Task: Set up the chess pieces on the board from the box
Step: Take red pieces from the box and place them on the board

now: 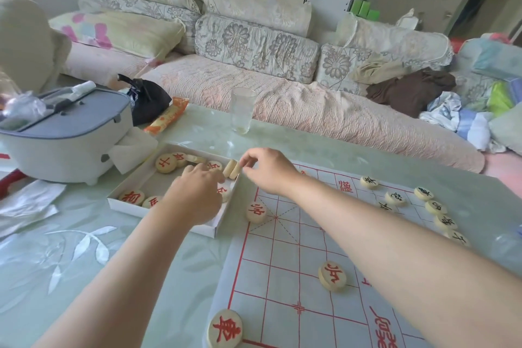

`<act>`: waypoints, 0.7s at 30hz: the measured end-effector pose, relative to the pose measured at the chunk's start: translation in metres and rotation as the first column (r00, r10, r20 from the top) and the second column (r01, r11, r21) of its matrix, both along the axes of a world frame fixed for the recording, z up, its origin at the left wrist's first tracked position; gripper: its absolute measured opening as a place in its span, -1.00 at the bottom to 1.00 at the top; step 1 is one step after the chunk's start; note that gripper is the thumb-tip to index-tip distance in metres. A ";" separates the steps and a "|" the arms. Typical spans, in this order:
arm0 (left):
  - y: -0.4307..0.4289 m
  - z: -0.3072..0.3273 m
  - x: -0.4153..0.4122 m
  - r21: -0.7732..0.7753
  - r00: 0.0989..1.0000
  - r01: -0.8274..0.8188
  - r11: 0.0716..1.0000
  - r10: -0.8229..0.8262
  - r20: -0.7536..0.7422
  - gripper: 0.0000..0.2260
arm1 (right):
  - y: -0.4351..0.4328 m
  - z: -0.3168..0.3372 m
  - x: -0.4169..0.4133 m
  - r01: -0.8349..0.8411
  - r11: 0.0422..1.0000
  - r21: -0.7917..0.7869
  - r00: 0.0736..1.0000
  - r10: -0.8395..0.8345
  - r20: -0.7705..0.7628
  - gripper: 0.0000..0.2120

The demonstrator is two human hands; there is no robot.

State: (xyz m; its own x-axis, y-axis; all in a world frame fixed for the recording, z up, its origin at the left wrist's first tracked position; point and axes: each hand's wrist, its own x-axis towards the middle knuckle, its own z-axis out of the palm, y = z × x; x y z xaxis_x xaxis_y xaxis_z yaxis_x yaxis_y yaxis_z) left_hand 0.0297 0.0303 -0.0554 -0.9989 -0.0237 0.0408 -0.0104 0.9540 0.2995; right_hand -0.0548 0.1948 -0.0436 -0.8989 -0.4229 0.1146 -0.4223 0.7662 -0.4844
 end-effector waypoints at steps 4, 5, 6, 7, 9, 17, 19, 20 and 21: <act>-0.037 -0.002 0.008 0.010 0.997 -0.081 0.997 0.081 0.009 -0.63 | -0.037 0.001 0.007 -0.060 0.998 0.029 0.998 0.060 0.021 -0.72; -0.044 -0.003 0.011 0.010 0.994 -0.107 0.994 0.107 0.018 -0.63 | -0.044 0.001 0.008 -0.074 0.996 0.049 0.997 0.072 0.034 -0.65; -0.051 -0.005 0.014 0.005 0.992 -0.123 0.992 0.123 0.032 -0.62 | -0.050 0.001 0.009 -0.092 0.992 0.082 0.995 0.089 0.047 -0.59; -0.057 -0.007 0.017 -0.002 0.990 -0.132 0.991 0.132 0.047 -0.61 | -0.056 0.001 0.010 -0.115 0.985 0.125 0.992 0.109 0.060 -0.55; -0.068 -0.011 0.022 0.015 0.987 -0.144 0.989 0.143 0.079 -0.58 | -0.069 -0.001 0.009 -0.152 0.964 0.217 0.987 0.138 0.079 -0.49; -0.076 -0.018 0.021 0.021 0.987 -0.148 0.989 0.146 0.074 -0.63 | -0.100 -0.015 0.008 -0.189 0.873 0.450 0.979 0.204 0.015 -0.48; -0.073 -0.019 0.018 0.021 0.987 -0.144 0.989 0.142 0.078 -0.61 | -0.100 -0.018 0.007 -0.174 0.883 0.435 0.980 0.198 -0.011 -0.52; -0.071 -0.018 0.017 0.029 0.987 -0.142 0.989 0.139 0.080 -0.59 | -0.099 -0.019 0.007 -0.167 0.891 0.422 0.981 0.195 -0.024 -0.55; -0.070 -0.018 0.016 0.038 0.988 -0.138 0.990 0.135 0.081 -0.58 | -0.099 -0.020 0.007 -0.162 0.897 0.411 0.981 0.192 -0.032 -0.57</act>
